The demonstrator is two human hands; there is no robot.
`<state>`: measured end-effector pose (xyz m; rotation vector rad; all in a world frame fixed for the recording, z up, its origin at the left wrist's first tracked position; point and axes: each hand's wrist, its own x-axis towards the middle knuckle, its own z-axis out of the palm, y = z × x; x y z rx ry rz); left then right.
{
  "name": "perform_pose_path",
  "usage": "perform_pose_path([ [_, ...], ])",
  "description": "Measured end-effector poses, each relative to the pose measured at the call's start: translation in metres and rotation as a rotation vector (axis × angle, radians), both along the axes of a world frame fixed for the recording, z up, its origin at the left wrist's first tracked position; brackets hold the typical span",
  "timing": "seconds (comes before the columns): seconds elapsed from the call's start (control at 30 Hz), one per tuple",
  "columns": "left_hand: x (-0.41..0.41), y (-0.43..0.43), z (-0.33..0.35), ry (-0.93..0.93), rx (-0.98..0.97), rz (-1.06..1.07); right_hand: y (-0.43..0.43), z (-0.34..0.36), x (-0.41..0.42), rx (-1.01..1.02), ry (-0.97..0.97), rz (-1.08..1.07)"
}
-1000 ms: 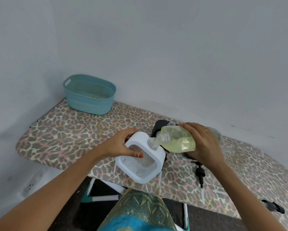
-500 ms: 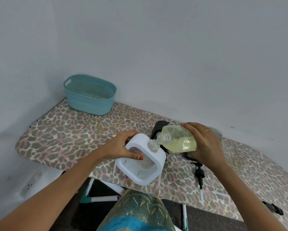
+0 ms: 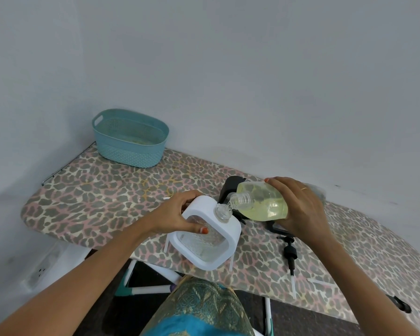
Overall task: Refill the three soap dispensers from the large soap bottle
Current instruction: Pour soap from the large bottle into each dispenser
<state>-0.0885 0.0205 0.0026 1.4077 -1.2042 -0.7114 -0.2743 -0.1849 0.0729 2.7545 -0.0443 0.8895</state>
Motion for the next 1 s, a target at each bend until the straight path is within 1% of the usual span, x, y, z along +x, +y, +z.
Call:
perform_pose_path([
  [0.37,-0.0003,-0.0007,-0.0003,0.019,-0.008,0.004,0.0004,0.0063,0.0011,-0.019,-0.018,0.004],
  [0.73,-0.0039,-0.0006,0.0011,0.044,-0.015,0.009,-0.0014,0.0073,0.0013,0.005,0.003,0.005],
  [1.0,-0.0044,-0.0001,0.0007,0.043,-0.022,0.021,-0.0026,0.0106,-0.0011,-0.022,0.015,-0.003],
])
